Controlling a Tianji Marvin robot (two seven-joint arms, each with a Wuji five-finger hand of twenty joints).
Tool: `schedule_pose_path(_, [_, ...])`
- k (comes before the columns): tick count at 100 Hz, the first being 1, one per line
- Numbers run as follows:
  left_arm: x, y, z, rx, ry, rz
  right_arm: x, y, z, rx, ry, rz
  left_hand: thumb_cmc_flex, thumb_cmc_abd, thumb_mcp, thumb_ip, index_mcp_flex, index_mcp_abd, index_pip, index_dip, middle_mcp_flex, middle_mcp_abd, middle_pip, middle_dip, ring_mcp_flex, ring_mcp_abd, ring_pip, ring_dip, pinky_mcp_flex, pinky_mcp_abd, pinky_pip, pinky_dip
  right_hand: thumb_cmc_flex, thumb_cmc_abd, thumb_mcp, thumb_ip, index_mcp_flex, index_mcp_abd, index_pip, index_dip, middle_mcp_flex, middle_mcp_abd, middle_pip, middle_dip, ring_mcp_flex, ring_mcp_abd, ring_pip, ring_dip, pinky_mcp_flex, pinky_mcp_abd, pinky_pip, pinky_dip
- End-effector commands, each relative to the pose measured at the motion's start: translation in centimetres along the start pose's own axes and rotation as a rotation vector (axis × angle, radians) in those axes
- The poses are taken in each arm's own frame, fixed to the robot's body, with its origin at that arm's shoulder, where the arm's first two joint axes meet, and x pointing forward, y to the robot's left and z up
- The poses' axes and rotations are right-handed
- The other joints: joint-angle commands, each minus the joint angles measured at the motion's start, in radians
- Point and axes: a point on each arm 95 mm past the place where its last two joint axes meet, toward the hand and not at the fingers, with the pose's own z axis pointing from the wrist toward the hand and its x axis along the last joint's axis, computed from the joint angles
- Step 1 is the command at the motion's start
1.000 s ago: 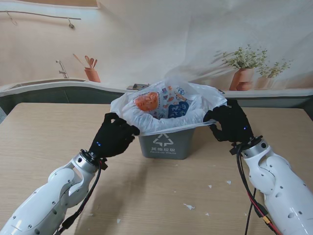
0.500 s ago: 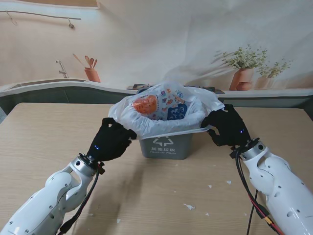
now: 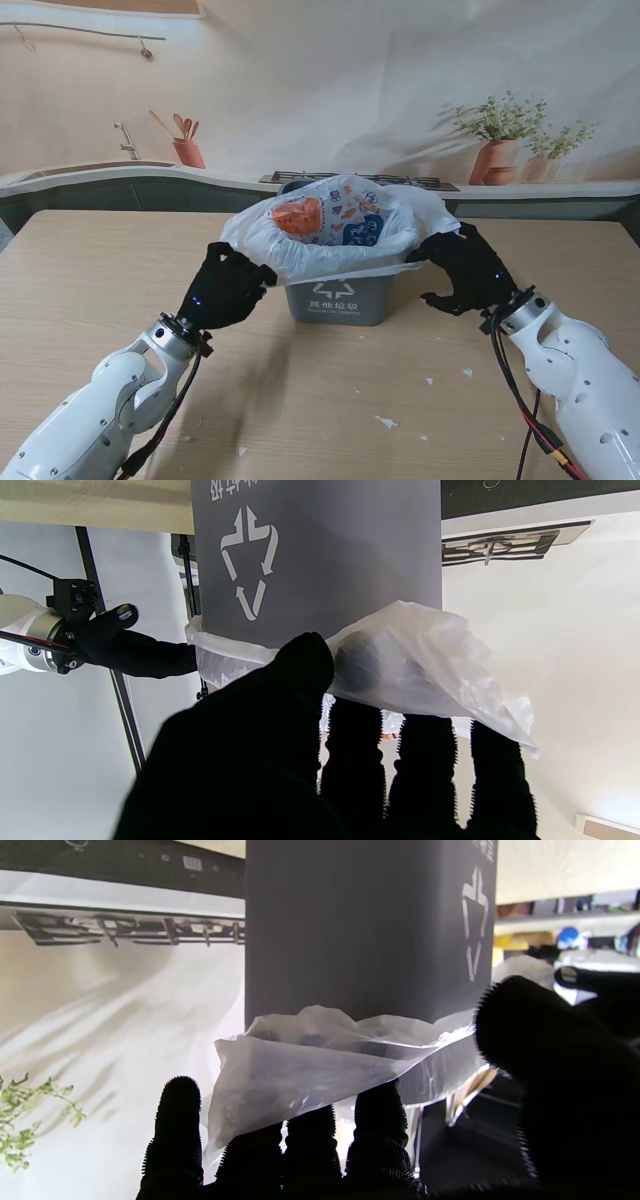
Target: Fit the garbage bag over the bin
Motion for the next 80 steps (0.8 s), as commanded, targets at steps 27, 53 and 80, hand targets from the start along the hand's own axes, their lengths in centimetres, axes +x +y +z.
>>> schedule_pose_path(27, [-0.7,0.4,-0.5,-0.028,-0.012,0.015,0.0,0.4,-0.5,-0.070,-0.001,0.131,0.012,-0.001,0.030,-0.008,0.051,-0.010,0.094,0.015,0.021,0.018,0.020,0.025,-0.003,0.032,0.010,0.023,-0.010,0.029,-0.021,-0.009,-0.105,0.249,-0.359,0.111,0.082,-0.014,0.004,0.020,-0.134,0.052,-0.078,-0.048,-0.075,0.110,-0.074,-0.045,0.043,0.017,-0.253,0.168])
schedule_pose_path(53, [-0.7,0.4,-0.5,-0.029,-0.009,0.020,1.1,1.3,-0.6,-0.215,-0.041,0.326,0.017,0.001,0.024,-0.008,0.052,-0.009,0.096,0.017,0.020,0.019,0.019,0.027,-0.004,0.033,0.011,0.024,-0.010,0.029,-0.021,-0.009,-0.129,0.262,-0.308,0.121,0.120,-0.020,-0.009,0.014,-0.101,0.054,-0.077,-0.046,-0.069,0.112,-0.076,-0.046,0.055,0.015,-0.292,0.214])
schedule_pose_path(80, [-0.7,0.4,-0.6,-0.030,-0.009,0.025,1.5,2.7,-0.5,-0.316,-0.045,0.331,0.020,0.002,0.022,-0.007,0.052,-0.009,0.095,0.017,0.019,0.019,0.018,0.027,-0.004,0.033,0.010,0.024,-0.009,0.029,-0.021,-0.009,-0.043,0.258,-0.342,0.124,0.089,-0.018,0.026,0.048,-0.067,0.052,0.002,-0.010,-0.061,0.115,-0.009,-0.013,0.073,0.013,-0.303,0.268])
